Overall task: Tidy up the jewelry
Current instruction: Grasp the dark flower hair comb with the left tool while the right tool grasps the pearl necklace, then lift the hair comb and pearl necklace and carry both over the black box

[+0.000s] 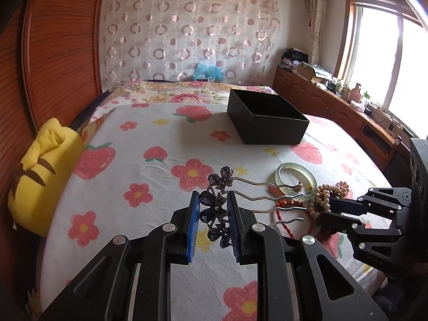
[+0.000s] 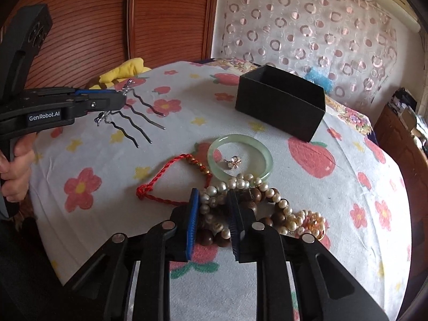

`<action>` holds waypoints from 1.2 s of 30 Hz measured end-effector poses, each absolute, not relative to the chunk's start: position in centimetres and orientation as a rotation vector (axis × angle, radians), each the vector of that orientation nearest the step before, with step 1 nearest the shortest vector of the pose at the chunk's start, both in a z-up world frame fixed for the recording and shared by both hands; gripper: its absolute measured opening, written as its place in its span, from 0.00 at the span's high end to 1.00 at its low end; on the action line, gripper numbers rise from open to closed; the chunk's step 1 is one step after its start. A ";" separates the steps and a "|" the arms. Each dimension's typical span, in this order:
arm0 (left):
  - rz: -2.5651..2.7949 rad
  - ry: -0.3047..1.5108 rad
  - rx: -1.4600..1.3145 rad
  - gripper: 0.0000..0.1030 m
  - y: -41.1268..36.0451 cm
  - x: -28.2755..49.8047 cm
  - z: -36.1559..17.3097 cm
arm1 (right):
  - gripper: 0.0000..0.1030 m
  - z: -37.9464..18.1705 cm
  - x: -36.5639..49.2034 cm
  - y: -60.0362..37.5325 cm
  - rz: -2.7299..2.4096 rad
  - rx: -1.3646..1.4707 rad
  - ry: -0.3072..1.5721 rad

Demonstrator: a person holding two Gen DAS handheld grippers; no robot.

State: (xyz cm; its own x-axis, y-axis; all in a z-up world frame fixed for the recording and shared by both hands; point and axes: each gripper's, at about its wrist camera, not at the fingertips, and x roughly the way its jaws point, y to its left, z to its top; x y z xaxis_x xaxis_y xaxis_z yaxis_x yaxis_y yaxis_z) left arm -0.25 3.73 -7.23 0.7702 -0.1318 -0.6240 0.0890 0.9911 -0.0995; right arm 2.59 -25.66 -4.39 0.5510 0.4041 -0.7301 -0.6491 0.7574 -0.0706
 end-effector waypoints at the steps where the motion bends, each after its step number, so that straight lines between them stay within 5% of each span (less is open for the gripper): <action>1: -0.120 0.681 -0.065 0.82 3.8 -0.3 -7.2 | 0.79 -4.3 2.7 -25.8 0.638 -0.348 0.761; 3: -0.121 0.680 -0.066 0.82 3.8 -0.2 -7.2 | 0.79 -4.2 2.8 -26.2 0.637 -0.332 0.760; 5: -0.123 0.676 -0.066 0.81 3.8 -0.3 -7.2 | 0.92 -3.6 3.0 -26.4 0.636 -0.311 0.750; 36: -0.165 0.572 -0.018 0.81 1.6 1.5 -2.8 | 0.92 13.0 7.7 -31.0 0.578 -0.222 0.446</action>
State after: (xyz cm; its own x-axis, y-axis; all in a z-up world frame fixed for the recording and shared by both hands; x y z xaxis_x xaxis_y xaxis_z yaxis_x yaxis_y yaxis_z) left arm 1.47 1.60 -2.84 0.8280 -0.1602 -0.5373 0.1500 0.9867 -0.0630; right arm 7.66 -30.98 12.98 0.7463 0.4760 -0.4652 -0.5703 0.8177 -0.0781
